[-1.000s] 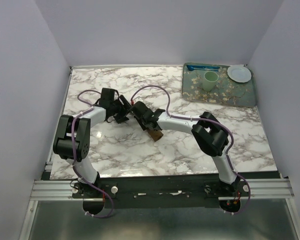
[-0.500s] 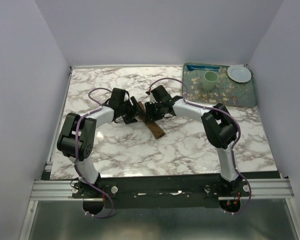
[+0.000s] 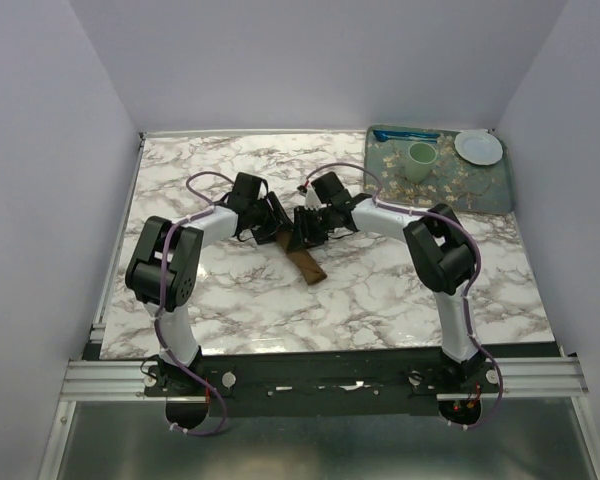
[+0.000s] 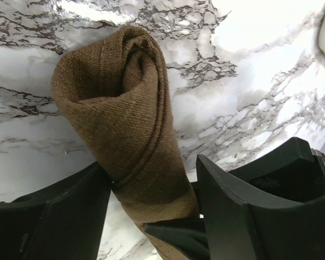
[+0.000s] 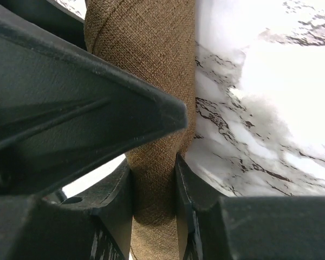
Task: Fold the napkin, place the utensils inside, and roll it up
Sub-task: Roll the napkin with the utensil
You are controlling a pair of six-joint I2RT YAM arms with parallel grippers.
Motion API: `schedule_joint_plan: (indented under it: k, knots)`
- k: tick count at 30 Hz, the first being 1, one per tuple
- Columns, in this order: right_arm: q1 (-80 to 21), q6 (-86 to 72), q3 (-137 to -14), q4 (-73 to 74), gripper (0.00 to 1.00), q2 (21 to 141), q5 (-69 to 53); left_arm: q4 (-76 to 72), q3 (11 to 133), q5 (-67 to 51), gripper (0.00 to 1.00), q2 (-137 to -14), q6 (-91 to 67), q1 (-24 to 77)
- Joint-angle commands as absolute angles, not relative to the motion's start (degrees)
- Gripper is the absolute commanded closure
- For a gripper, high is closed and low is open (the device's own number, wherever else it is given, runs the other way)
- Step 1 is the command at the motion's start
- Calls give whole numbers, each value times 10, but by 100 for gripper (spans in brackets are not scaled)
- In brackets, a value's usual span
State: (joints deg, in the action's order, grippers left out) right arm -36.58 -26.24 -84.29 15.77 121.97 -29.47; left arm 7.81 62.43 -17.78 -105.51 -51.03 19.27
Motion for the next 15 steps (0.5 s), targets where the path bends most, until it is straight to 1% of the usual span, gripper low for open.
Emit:
schedule_joint_plan:
  k: [1,5,9,11,15]
  knots:
    - [-353,-310,-822,123,64,1232,-361,105,649,-147,33,-1072,-509,203]
    - [-346,-323,-817,107,57,1237,-387,126,662,-123,38,-1071,-492,208]
    - [-347,-309,-811,110,47,1227,-376,129,664,-119,42,-1067,-489,209]
    - [-347,-305,-810,112,45,1223,-374,129,661,-118,44,-1067,-486,209]
    - [-346,-294,-809,122,39,1217,-372,125,656,-121,46,-1068,-487,209]
